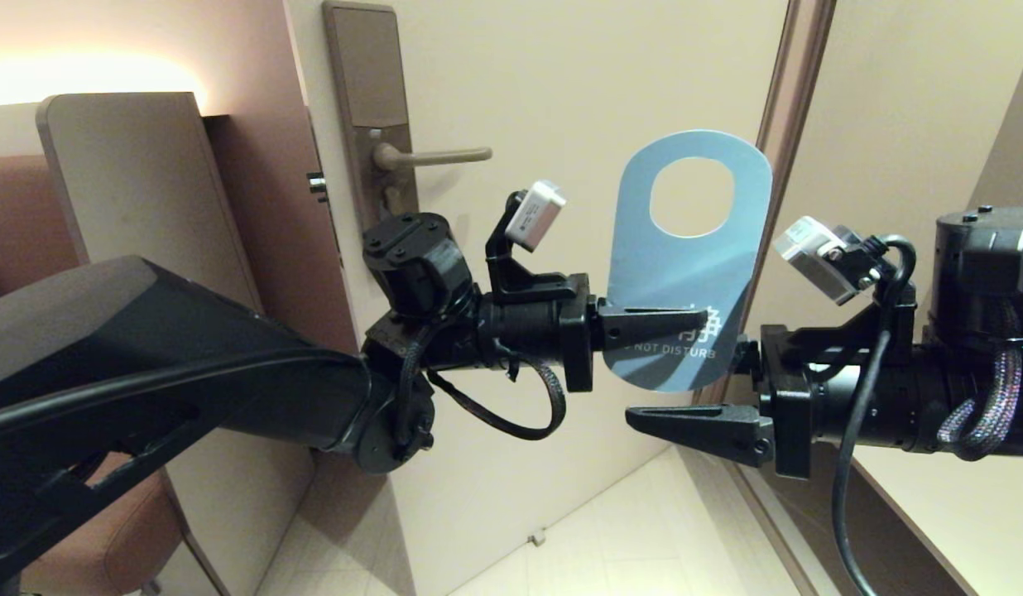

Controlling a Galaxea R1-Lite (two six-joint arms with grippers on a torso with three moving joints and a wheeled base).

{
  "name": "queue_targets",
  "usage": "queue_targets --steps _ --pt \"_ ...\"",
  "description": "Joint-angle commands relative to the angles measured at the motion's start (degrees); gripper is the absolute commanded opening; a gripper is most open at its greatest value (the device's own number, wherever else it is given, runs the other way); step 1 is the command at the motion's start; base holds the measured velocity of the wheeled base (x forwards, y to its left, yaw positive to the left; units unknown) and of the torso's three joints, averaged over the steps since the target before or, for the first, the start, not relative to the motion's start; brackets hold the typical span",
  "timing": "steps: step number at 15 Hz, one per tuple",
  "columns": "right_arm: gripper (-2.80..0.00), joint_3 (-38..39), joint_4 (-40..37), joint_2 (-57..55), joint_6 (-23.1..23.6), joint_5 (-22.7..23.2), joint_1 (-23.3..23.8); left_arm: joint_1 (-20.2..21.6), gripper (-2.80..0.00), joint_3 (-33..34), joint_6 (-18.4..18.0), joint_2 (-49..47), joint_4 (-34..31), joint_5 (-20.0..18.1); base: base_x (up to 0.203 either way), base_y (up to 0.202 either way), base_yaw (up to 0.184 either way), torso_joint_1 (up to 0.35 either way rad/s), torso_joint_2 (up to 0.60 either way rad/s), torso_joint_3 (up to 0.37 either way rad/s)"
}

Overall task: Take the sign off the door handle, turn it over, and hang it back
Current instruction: Hand it to the other hand

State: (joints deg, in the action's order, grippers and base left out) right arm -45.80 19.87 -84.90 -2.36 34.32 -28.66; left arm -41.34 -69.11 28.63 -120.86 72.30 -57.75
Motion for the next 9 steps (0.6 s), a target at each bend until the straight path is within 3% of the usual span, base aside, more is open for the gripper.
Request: queue_targets --steps 1,9 --pt "0.00 0.0 0.2 -0.2 0.0 0.2 0.0 -0.2 -2.80 -0.6 0.9 -0.3 0.8 -0.3 0.000 0.000 0.000 0.000 0.00 0.000" --pt "0.00 -0.9 0.9 -1.8 0.0 0.1 0.2 -0.8 -2.80 -0.5 2.3 -0.3 2.4 1.7 0.000 0.000 0.000 0.000 0.00 0.000"
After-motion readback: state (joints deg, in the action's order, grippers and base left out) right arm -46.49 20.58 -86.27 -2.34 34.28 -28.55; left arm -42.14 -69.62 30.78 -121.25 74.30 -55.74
